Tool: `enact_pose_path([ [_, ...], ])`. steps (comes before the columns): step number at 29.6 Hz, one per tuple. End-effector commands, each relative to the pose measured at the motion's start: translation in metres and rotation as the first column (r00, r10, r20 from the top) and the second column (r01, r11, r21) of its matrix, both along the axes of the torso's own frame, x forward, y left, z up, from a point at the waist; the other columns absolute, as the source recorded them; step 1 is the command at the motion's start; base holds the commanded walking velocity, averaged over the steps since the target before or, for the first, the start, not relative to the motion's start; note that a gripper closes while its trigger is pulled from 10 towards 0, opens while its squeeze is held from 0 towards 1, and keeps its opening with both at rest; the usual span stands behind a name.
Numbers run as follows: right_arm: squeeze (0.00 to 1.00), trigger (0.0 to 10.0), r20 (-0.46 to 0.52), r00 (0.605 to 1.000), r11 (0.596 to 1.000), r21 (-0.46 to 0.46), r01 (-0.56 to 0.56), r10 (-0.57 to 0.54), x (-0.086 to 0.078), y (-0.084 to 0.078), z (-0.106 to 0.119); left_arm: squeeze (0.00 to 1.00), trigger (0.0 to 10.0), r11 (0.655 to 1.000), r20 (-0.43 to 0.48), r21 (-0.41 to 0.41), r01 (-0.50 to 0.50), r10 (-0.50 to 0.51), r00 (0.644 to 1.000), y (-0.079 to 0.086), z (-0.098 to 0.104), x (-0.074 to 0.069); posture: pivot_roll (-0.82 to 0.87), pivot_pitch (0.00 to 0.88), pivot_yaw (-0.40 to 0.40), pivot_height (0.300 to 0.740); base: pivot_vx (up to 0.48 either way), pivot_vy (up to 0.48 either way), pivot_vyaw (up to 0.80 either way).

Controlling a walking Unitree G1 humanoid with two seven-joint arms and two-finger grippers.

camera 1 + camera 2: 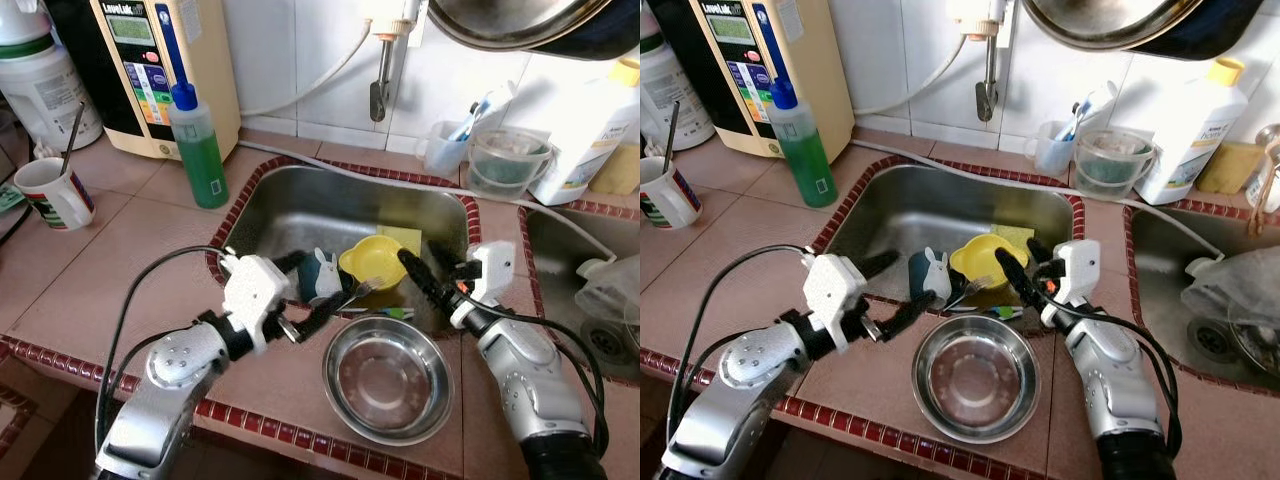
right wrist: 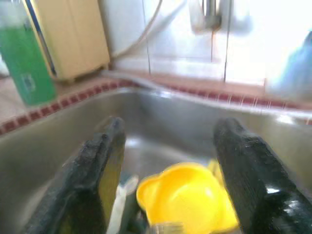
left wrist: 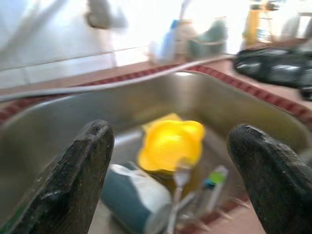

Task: Kitchen organization

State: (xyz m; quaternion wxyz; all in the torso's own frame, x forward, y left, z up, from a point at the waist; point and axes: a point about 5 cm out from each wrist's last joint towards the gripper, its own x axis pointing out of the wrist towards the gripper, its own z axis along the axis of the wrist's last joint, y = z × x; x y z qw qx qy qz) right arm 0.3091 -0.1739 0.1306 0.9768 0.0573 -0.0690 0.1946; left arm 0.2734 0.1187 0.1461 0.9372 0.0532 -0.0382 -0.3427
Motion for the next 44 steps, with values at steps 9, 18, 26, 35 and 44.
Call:
enact_pose_path([
  [9, 0.0, 10.0, 0.15, 0.966, 0.977, 0.058, 0.204, -0.211, -0.004, 0.02, 0.023, 0.0, 10.0, 0.92, 0.043, -0.147, -0.362, 0.372, 0.927, 0.025, 0.004, 0.025, 0.01, 0.054, -0.004, 0.74, 0.0, 0.0, 0.0],
  [18, 0.0, 10.0, 0.198, 0.94, 0.96, 0.022, 0.279, -0.278, -0.011, 0.031, 0.022, 0.0, 10.0, 0.866, -0.02, -0.223, -0.447, 0.454, 0.891, 0.021, -0.002, 0.027, 0.01, 0.053, -0.006, 0.74, 0.0, 0.0, 0.0],
  [26, 0.0, 10.0, 0.238, 0.927, 0.952, -0.023, 0.306, -0.292, -0.014, 0.038, 0.02, 0.0, 10.0, 0.86, 0.006, -0.208, -0.467, 0.478, 0.878, 0.024, -0.006, 0.026, 0.0, 0.042, 0.011, 0.74, 0.0, 0.0, 0.0],
  [35, 0.0, 10.0, 0.23, 0.927, 0.948, -0.046, 0.315, -0.296, -0.017, 0.037, 0.014, 0.0, 10.0, 0.834, 0.011, -0.242, -0.496, 0.514, 0.858, 0.034, -0.005, 0.024, 0.0, 0.03, 0.004, 0.74, 0.0, 0.0, 0.0],
  [44, 0.0, 10.0, 0.226, 0.933, 0.952, -0.054, 0.3, -0.281, -0.021, 0.04, 0.011, 0.0, 10.0, 0.825, 0.01, -0.287, -0.487, 0.511, 0.86, 0.037, -0.005, 0.012, 0.01, 0.019, -0.001, 0.74, 0.0, 0.0, 0.0],
])
